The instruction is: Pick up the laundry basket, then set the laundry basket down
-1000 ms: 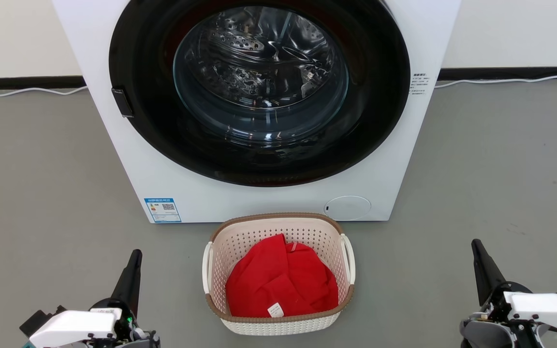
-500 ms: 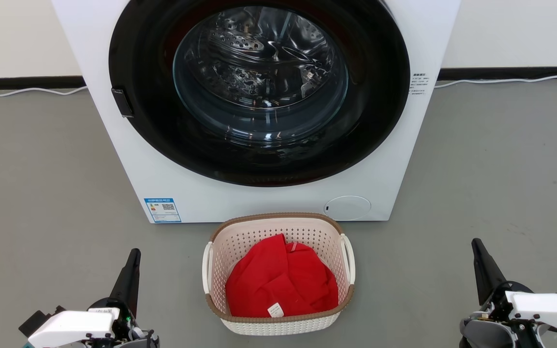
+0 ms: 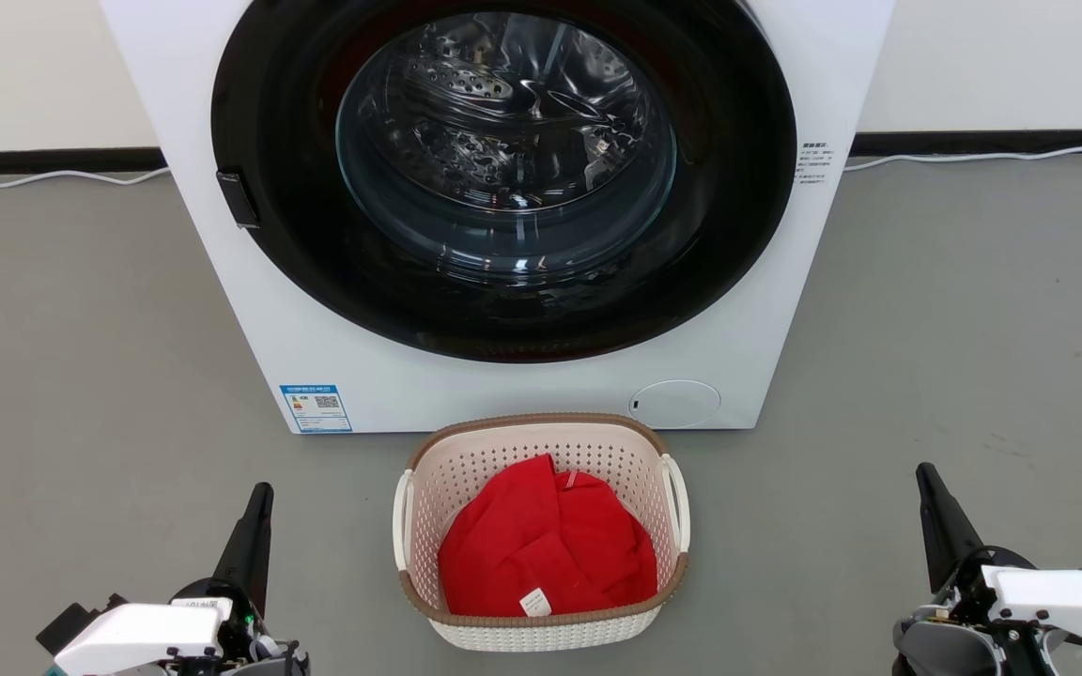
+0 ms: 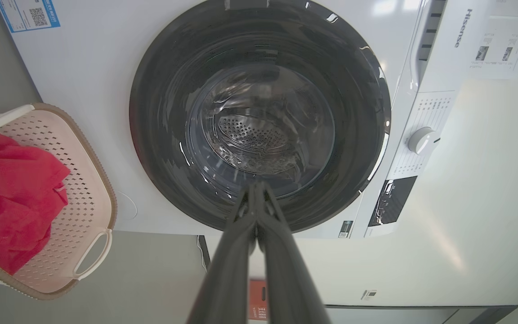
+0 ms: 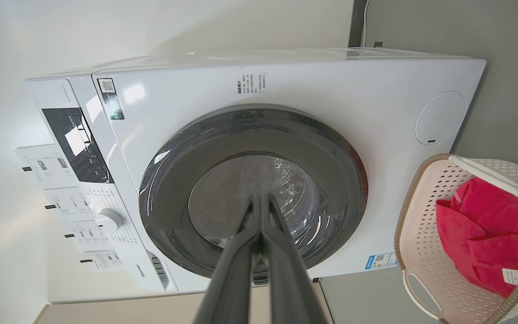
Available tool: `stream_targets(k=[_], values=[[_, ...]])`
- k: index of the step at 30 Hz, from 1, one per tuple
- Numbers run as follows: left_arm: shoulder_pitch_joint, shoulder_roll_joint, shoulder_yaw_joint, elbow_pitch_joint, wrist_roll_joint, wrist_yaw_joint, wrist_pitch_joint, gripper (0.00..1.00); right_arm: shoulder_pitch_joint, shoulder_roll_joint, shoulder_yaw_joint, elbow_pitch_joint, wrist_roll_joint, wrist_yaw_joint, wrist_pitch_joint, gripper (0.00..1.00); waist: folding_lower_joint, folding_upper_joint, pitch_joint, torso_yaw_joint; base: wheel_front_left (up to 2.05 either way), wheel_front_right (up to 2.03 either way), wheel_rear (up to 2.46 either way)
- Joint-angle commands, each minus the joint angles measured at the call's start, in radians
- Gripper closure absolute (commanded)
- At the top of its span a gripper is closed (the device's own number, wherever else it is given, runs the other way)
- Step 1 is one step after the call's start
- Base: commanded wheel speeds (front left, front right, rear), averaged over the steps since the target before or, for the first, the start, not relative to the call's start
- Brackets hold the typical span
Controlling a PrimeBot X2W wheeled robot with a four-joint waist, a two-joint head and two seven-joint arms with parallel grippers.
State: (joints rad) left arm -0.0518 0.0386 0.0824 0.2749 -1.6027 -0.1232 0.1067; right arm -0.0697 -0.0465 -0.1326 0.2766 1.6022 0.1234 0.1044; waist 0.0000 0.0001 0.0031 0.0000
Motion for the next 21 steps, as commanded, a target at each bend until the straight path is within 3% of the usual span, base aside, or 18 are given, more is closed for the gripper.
stream_targets(k=[1,21], values=[[-0.056,0.012,0.031,-0.030,-0.006,-0.007,0.006,1.00,-0.038,-0.004,0.019,-0.032,0.006,0.007,0.009,1.00,0.0000,-0.0001,0.000,0.000,0.00,0.00,0.00],[-0.056,0.012,0.031,-0.030,-0.006,-0.007,0.006,1.00,-0.038,-0.004,0.019,-0.032,0.006,0.007,0.009,1.00,0.0000,-0.0001,0.000,0.000,0.00,0.00,0.00]])
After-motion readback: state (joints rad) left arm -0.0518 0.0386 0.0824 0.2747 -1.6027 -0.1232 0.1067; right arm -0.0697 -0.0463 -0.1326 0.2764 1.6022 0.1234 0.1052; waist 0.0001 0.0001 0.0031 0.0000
